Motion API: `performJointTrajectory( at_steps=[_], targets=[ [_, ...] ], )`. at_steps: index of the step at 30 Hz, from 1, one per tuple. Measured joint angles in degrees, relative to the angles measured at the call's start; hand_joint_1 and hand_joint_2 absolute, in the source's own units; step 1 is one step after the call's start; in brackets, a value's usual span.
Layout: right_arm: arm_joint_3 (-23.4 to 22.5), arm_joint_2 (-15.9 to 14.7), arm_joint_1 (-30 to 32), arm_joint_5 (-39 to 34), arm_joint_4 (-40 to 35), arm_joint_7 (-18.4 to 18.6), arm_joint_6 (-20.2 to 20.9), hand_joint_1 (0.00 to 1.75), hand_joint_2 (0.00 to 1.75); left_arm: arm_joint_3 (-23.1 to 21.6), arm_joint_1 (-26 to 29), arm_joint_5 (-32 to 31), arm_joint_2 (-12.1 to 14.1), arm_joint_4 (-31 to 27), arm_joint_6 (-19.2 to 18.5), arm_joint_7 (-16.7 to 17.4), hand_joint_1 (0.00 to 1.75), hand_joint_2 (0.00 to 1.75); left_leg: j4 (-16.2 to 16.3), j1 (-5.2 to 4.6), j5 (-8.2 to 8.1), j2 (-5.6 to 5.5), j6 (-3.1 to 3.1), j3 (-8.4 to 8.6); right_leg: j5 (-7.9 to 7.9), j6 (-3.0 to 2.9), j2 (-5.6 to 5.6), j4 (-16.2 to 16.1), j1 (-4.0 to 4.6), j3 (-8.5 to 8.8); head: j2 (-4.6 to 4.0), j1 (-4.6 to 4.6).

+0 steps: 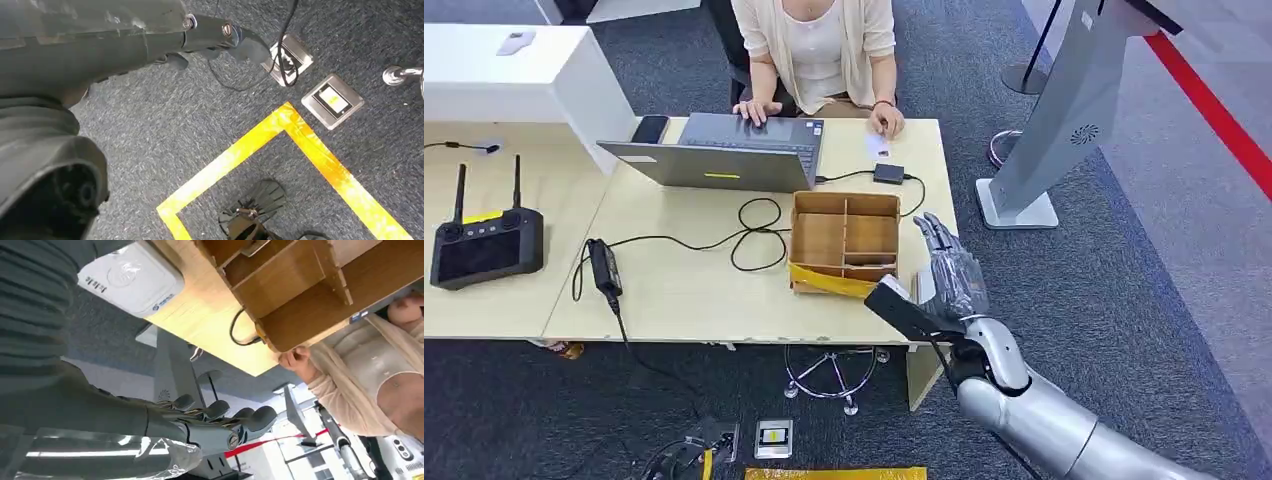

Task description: Pass the card to the sensor for recognition and then transmit it.

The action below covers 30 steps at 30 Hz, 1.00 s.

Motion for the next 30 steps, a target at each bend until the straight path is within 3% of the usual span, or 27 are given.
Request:
performJointTrajectory(
  at_steps=[18, 30],
  targets=[
    [1.4, 7.1, 0.9, -1.2, 3.9, -3.1, -3.0, 0.00, 1.75, -0.2, 0.2, 1.5, 0.6, -0.8, 0.2, 0.0, 0.00, 0.00, 0.0, 0.00, 0.00, 0.00, 0.00, 0.00, 0.00, 0.00, 0.01, 0.0, 0.00, 0.00, 0.00, 0.00],
    [0.9, 10.8, 0.8, 1.6, 9.0, -4.0, -2.6, 0.00, 1.75, -0.5, -1.6, -1.5, -0.3, -0.9, -0.7, 3.3, 0.00, 0.00, 0.0, 0.00, 0.01, 0.01, -0.01, 0.02, 0.00, 0.00, 0.01, 0.0, 0.00, 0.00, 0.00, 0.00]
  ],
)
